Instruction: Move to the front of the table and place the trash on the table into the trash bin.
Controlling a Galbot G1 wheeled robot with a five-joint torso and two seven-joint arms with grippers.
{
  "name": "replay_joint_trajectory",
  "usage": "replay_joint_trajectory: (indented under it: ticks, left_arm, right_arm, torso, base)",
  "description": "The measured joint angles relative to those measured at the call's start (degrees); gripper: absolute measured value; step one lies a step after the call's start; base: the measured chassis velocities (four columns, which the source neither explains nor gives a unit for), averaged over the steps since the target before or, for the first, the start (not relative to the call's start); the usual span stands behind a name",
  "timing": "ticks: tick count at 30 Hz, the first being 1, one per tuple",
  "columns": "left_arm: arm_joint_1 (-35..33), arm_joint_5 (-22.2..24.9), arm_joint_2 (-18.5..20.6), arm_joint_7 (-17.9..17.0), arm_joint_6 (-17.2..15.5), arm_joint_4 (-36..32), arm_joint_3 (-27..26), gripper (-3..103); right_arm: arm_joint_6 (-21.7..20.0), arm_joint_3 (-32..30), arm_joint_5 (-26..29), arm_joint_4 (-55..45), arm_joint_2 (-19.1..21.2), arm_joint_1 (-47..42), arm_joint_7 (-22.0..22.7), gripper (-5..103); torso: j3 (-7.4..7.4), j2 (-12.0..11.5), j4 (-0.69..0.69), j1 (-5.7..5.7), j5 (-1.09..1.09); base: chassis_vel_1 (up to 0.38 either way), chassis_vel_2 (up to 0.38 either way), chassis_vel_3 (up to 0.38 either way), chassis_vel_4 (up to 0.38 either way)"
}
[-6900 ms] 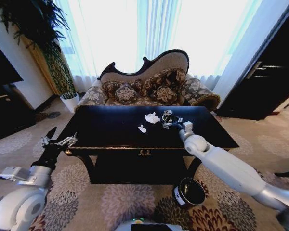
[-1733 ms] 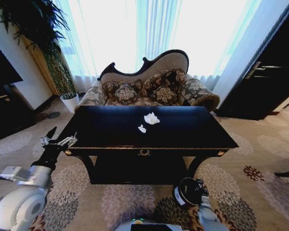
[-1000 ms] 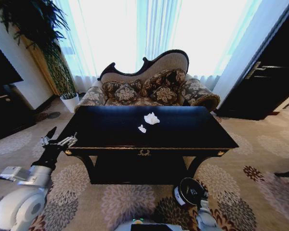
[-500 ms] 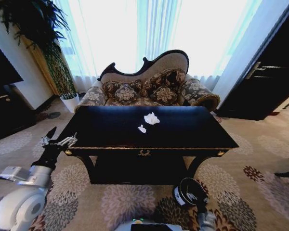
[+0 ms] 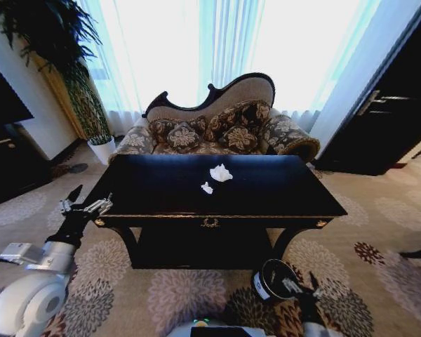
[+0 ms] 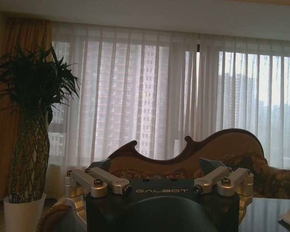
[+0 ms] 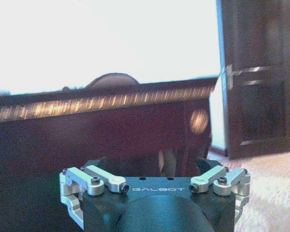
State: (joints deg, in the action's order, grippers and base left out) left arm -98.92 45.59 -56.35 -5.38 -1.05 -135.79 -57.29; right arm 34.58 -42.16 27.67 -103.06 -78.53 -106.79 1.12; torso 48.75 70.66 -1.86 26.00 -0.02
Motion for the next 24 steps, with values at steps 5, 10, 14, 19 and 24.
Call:
replay_joint_trajectory:
  ticks: [5,10,14,19,24]
  left_arm:
    - [0.0,0.0,0.0,0.0,0.0,0.0,0.0,100]
    - [0.0,0.0,0.0,0.0,0.0,0.0,0.0,100]
    - [0.0,0.0,0.0,0.0,0.0,0.0,0.0,100]
    - [0.0,0.0,0.0,0.0,0.0,0.0,0.0,100]
    - [0.0,0.0,0.0,0.0,0.0,0.0,0.0,100]
  right_arm:
    - [-3.6,-4.1,1.9,-9.9,-1.1,-2.5,2.2,100]
    - [-8.1,-7.0,3.2,-17.6,-0.7,-2.9,3.6,100]
    - [-12.1,-8.0,3.2,-21.5,0.0,-2.4,6.2,100]
    - [-18.4,-9.5,3.6,-26.3,2.1,-0.8,8.6,100]
    - [-25.8,-9.8,4.4,-31.0,5.4,1.5,9.4,100]
  torso:
    - [0.00,0.0,0.00,0.00,0.01]
    - [0.00,0.0,0.00,0.00,0.01]
    - [0.00,0.0,0.00,0.00,0.01]
    - [0.01,0.0,0.00,0.00,0.01]
    - [0.01,0.0,0.00,0.00,0.02]
  base:
    - [0.000,0.000,0.000,0.000]
    - [0.000,0.000,0.000,0.000]
    - [0.000,0.000,0.000,0.000]
    - [0.000,0.000,0.000,0.000]
    - [0.000,0.000,0.000,0.000]
